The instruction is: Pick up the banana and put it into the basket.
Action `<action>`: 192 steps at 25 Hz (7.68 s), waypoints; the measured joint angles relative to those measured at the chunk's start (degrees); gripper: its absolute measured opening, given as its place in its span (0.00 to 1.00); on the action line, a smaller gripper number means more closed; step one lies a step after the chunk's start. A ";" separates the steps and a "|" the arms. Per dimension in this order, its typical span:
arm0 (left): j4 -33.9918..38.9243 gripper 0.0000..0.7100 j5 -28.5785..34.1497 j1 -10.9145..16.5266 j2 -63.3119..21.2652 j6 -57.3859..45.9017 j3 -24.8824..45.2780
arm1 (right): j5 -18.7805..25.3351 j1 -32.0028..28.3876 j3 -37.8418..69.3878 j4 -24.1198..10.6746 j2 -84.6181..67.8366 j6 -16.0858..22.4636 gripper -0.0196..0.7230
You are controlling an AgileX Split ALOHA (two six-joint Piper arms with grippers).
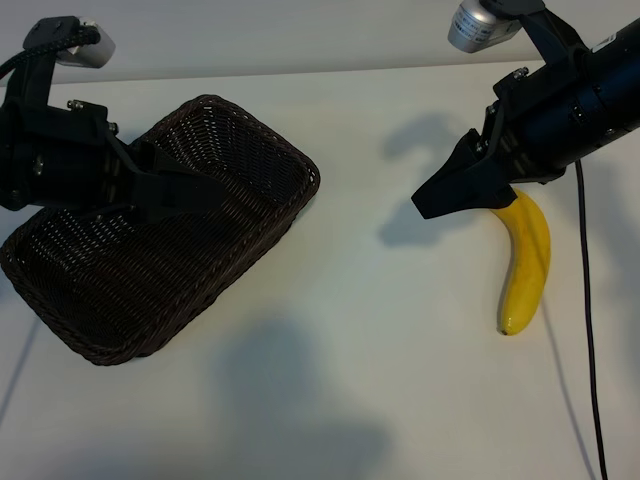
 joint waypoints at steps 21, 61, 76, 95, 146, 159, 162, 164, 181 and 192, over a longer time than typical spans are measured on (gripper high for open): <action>0.00 0.81 0.00 0.00 0.00 -0.06 0.00 | 0.00 0.00 0.00 0.00 0.00 0.00 0.83; 51.99 0.81 -10.57 0.00 -14.05 -74.11 17.57 | -0.04 0.00 0.00 0.00 0.00 0.00 0.83; 58.56 0.81 -16.43 0.00 -14.05 -86.34 23.05 | -0.04 0.00 0.00 0.00 0.00 0.00 0.83; 62.32 0.81 -34.04 0.00 0.67 -95.58 25.41 | -0.04 0.00 0.00 0.00 0.00 0.00 0.83; -0.99 0.23 -19.71 10.96 25.13 -9.68 -2.50 | -5.24 0.00 0.00 0.00 0.00 0.00 0.83; -0.04 0.23 -19.32 4.48 30.51 -10.38 -7.97 | -13.69 0.00 0.00 0.00 0.00 0.00 0.83; 0.44 0.23 -19.38 4.48 30.76 -10.52 -7.97 | -15.27 0.00 0.00 0.00 0.00 0.00 0.83; 0.44 0.23 -19.32 4.48 30.76 -10.51 -7.97 | -16.40 0.00 0.00 0.00 0.00 0.00 0.83; 6.97 0.23 -21.35 4.48 30.76 -15.85 -7.97 | -15.65 0.00 0.00 -3.06 0.05 3.41 0.83; 4.89 0.23 -22.38 4.48 30.76 -15.93 -7.97 | -15.63 0.00 0.00 -5.98 0.99 1.93 0.83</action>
